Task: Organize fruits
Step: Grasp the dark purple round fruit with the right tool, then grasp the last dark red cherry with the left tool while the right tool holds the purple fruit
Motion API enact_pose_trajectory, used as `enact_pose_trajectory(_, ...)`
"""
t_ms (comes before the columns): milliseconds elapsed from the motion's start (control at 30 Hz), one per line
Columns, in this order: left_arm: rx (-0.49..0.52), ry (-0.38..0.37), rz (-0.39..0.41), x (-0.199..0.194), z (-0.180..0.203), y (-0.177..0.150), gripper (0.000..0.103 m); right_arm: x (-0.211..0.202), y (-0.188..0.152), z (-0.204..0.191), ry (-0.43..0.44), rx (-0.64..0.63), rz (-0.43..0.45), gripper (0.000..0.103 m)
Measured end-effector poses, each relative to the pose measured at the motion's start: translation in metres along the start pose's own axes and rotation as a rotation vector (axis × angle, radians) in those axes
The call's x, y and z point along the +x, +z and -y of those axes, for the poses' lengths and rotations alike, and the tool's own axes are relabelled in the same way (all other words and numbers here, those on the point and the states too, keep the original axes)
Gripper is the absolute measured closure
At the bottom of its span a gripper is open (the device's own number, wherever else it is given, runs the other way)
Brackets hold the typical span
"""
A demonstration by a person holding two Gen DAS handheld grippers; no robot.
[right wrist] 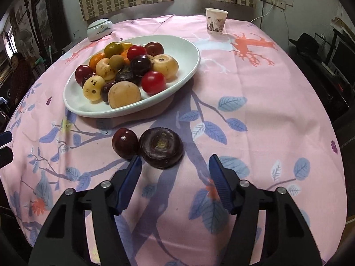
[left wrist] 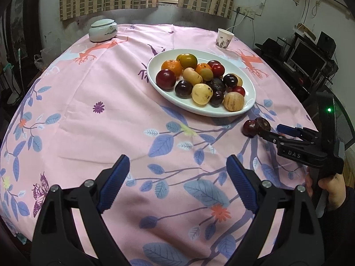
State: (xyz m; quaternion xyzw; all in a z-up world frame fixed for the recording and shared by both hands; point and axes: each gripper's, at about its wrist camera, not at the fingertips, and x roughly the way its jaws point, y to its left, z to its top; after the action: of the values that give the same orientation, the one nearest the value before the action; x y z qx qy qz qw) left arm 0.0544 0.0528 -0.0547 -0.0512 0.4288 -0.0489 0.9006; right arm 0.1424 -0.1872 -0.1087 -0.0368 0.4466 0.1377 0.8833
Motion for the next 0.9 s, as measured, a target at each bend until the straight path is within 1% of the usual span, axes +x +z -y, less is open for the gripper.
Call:
enact_pose_trajectory(67,0.003,-0.007,-0.011,0.003,0.002,-0.001,0.013,0.009,0.004,-0.002,0.022,-0.011,-0.021,0.041)
enact_pose_trajectory(133,0.008,-0.011,-0.018,0.006,0.004,-0.001,0.013,0.015,0.009,-0.007,0.004,-0.035,-0.027,0.041)
enact_pose_trajectory(167,0.01,-0.012,-0.02,0.007,0.006,-0.001,0.013,0.017,0.012,-0.009,-0.003,-0.046,-0.028,0.046)
enact_pose_trajectory(200,0.014,-0.014,-0.023,0.007,0.008,-0.001,0.013,0.019,0.014,-0.01,-0.005,-0.056,-0.028,0.056)
enact_pose_trajectory(233,0.019,-0.015,-0.025,0.007,0.01,0.0,0.013,0.019,0.016,-0.012,-0.003,-0.064,-0.029,0.062)
enact_pose_trajectory(333,0.041,-0.011,-0.031,0.009,0.02,0.002,0.013,0.012,0.015,-0.01,0.009,-0.037,-0.044,0.062)
enact_pose_trajectory(433,0.064,-0.016,-0.034,0.013,0.036,0.007,0.013,-0.017,0.003,-0.001,-0.004,0.011,0.013,0.062)
enact_pose_trajectory(500,0.082,-0.025,-0.042,0.02,0.052,0.011,0.013,-0.04,-0.013,0.011,-0.008,0.056,0.059,0.062)
enact_pose_trajectory(600,0.119,-0.033,-0.086,0.044,0.084,0.015,0.012,-0.063,-0.042,0.032,0.026,0.131,0.098,0.062)
enact_pose_trajectory(667,0.154,-0.002,-0.108,0.063,0.105,0.016,0.012,-0.073,-0.059,0.044,0.042,0.164,0.111,0.062)
enact_pose_trajectory(767,0.182,0.059,-0.114,0.087,0.129,0.019,0.012,-0.088,-0.073,0.059,0.071,0.197,0.144,0.062)
enact_pose_trajectory(900,0.149,0.114,-0.138,0.113,0.141,0.027,0.012,-0.105,-0.081,0.072,0.098,0.213,0.195,0.061)
